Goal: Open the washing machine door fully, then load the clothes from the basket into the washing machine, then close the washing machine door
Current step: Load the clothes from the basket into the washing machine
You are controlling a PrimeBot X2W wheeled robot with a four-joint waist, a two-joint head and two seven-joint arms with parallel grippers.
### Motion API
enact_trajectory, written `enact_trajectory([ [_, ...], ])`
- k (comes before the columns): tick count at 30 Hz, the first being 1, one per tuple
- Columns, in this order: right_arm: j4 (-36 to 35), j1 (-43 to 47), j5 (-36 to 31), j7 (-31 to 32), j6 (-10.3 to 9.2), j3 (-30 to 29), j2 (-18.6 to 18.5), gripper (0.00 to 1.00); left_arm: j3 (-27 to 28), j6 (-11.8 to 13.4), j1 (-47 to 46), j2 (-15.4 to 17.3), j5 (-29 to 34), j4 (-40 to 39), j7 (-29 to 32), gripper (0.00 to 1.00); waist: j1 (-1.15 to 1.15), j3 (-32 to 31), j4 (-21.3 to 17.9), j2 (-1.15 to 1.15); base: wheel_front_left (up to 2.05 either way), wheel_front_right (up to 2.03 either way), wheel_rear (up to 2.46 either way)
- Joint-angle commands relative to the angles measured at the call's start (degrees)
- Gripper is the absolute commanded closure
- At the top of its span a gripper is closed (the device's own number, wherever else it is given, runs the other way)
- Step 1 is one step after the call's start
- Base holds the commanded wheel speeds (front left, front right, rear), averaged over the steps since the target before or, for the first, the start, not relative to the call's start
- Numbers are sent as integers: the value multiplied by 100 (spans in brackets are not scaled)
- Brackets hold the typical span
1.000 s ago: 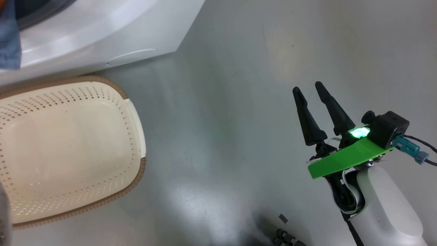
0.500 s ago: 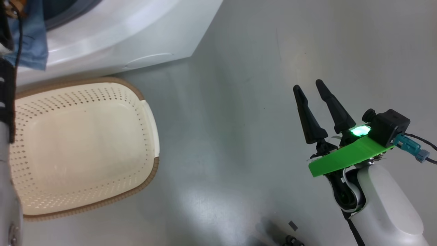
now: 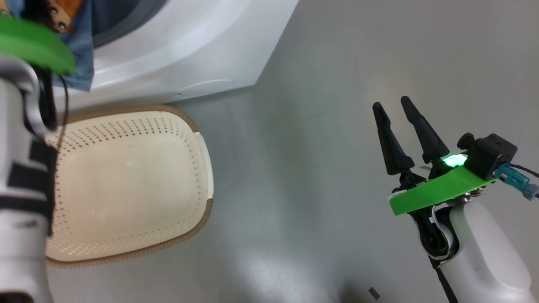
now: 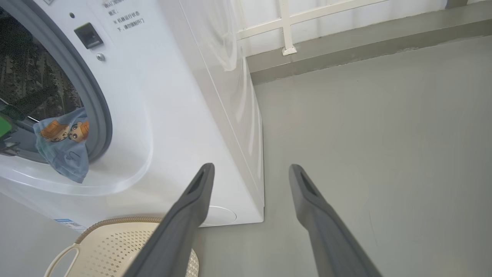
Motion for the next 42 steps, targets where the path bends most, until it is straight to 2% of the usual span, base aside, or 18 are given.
enact_trajectory([
  [1,-127,224,-66,-68,9,43,-70,0,153,-9,399,237,-44,-456,-29,0,0,-127,73,0,0,0,0],
  [10,-144,316,-85,-68,9,7,-137,0,348,120,1758,259,-176,-1766,-29,0,0,-346,185,0,0,0,0],
  [20,-191,355,-100,-68,9,-18,-175,0,489,414,3307,209,-316,-3103,-16,0,0,-517,277,0,0,0,0],
  [25,-338,379,-119,-68,9,-74,-210,0,592,535,4088,57,-407,-3639,-23,0,0,-580,310,0,0,0,0],
  [33,-469,470,-195,-68,9,-193,-278,0,728,594,4805,-222,-381,-4084,-28,0,0,-683,435,0,0,0,0],
  [42,-505,516,-235,-68,9,-182,-342,0,823,526,4948,-385,-313,-4152,-29,0,0,-745,532,0,0,0,0],
])
